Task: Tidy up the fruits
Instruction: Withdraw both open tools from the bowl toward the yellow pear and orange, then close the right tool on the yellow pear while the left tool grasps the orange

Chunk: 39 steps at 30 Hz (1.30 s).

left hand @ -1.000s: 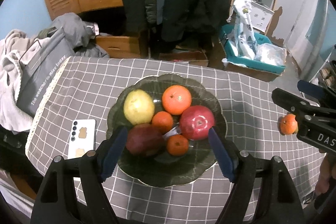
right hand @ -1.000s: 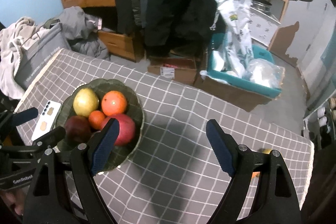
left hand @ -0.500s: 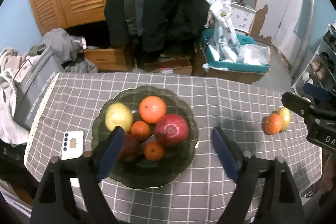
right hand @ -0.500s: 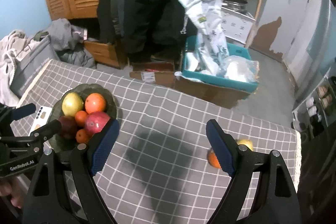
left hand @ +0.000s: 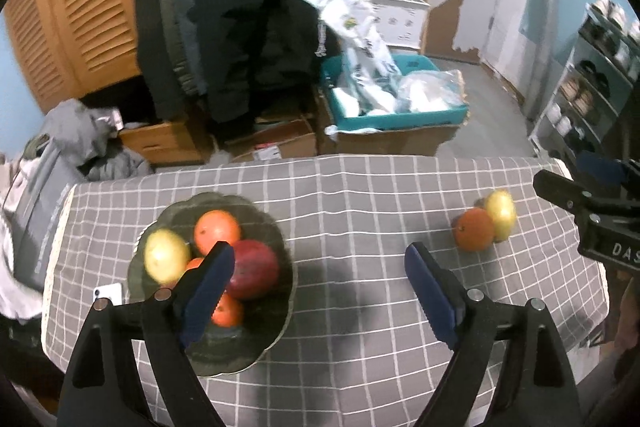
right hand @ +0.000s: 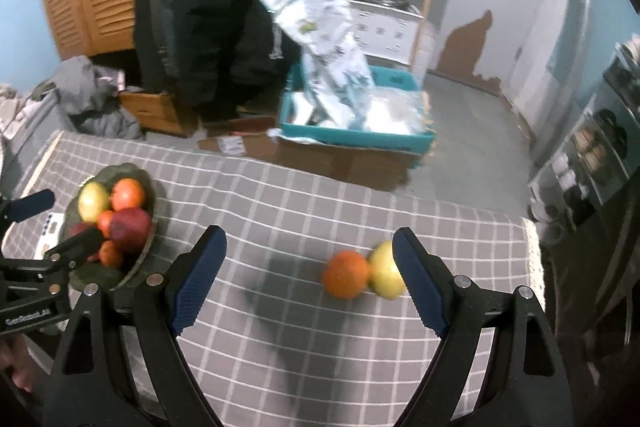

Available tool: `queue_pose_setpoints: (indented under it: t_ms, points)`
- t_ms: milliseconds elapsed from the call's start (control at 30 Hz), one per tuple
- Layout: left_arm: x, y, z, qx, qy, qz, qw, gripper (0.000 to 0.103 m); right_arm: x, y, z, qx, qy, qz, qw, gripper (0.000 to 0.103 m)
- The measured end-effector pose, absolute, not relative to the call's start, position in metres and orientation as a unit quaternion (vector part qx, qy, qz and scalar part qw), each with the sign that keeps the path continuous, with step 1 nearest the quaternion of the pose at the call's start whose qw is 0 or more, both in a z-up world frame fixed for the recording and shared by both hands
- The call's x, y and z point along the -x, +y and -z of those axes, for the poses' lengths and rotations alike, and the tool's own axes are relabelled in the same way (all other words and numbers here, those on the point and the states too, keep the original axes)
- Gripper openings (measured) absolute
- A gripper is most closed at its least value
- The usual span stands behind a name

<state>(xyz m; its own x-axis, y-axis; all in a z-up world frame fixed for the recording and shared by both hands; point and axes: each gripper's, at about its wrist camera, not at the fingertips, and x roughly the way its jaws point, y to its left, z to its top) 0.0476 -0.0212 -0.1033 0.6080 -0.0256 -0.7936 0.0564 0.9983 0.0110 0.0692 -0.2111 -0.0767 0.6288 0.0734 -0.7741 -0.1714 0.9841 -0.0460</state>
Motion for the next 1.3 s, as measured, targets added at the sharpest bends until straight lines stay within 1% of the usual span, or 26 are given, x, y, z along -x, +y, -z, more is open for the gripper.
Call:
queue_pose_setpoints:
  t_ms: [167,467,733,1033,1300]
  points:
    - [-0.061,-0.048,0.109,-0.041,0.449,0.041,0.892,0.088,-0.076,-0.244,0.088,0.056,0.444,-0.044,0.893,0.084]
    - [-0.082,-0.085,0.125,-0.051,0.472,0.076,0.877,0.088,-0.092,-0.282,0.108,0.043,0.474,-0.026,0.879,0.084]
    - [-0.103,-0.102,0.147,-0.041,0.504,0.097,0.857,0.088,-0.116,-0.298,0.144,0.017,0.517,-0.029,0.855,0.084]
    - [-0.137,-0.120,0.169,-0.046,0.522,0.103,0.845,0.088,-0.143,-0.323,0.190,-0.049,0.560,-0.030,0.826,0.084]
    - [-0.160,-0.131,0.199,-0.039,0.547,0.100,0.830,0.088,-0.155,-0.326,0.218,-0.062,0.583,-0.031,0.810,0.084]
